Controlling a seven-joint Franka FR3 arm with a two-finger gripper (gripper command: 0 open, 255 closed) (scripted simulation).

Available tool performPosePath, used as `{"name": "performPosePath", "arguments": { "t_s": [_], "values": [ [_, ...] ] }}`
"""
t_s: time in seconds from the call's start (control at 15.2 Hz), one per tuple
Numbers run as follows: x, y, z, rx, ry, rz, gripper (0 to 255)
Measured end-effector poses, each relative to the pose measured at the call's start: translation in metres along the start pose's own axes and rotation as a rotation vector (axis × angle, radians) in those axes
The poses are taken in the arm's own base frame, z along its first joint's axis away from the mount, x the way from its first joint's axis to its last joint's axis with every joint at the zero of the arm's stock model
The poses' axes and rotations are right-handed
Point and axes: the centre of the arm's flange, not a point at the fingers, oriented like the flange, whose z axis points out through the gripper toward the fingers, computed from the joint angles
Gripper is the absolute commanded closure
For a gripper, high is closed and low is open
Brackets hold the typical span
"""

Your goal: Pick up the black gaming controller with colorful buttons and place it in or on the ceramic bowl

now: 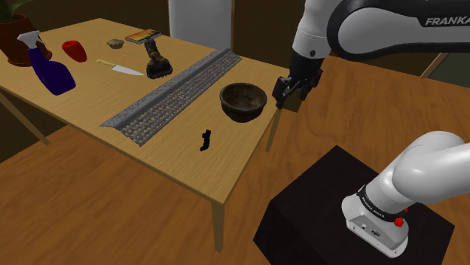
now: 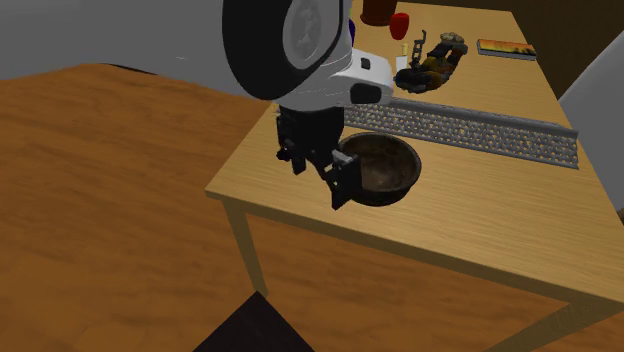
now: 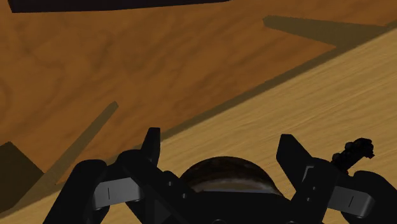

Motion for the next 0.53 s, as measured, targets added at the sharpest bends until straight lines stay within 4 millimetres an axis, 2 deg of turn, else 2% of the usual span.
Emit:
{"name": "performPosePath", "arguments": {
  "t_s": [0.2,0.4,0.53],
  "values": [
    [0.010,-0.039,0.007,-0.024,0.000,0.063,0],
    [0.018,-0.079,0.024,-0.047,0.000,0.126,0],
    [0.030,-0.108,0.029,-0.062,-0.001,0.167,0]
  ]
}}
